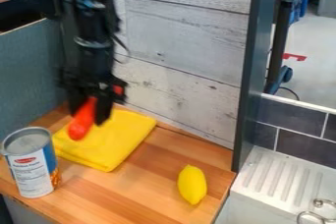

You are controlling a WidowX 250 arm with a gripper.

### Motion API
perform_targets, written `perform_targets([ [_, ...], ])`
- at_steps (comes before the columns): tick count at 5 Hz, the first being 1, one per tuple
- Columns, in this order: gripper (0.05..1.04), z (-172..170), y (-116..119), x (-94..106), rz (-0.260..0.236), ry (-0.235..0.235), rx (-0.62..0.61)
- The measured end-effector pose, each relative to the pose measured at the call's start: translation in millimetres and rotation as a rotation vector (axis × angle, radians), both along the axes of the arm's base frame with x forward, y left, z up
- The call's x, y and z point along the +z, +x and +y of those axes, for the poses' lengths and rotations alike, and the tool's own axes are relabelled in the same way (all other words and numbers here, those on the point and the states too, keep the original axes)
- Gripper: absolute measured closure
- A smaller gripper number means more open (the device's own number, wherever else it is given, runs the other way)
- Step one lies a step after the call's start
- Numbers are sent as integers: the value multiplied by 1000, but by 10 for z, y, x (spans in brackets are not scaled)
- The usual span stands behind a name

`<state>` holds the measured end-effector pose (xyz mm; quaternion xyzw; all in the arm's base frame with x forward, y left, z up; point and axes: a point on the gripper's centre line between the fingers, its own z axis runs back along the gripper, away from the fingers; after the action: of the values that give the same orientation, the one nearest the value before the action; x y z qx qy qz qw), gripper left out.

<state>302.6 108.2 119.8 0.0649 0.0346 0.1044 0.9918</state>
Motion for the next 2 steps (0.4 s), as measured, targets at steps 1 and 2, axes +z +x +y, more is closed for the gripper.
perform_targets([
  [1, 521, 373, -86, 252, -18, 6, 39],
  [2, 521, 712, -277, 333, 12, 20, 82],
])
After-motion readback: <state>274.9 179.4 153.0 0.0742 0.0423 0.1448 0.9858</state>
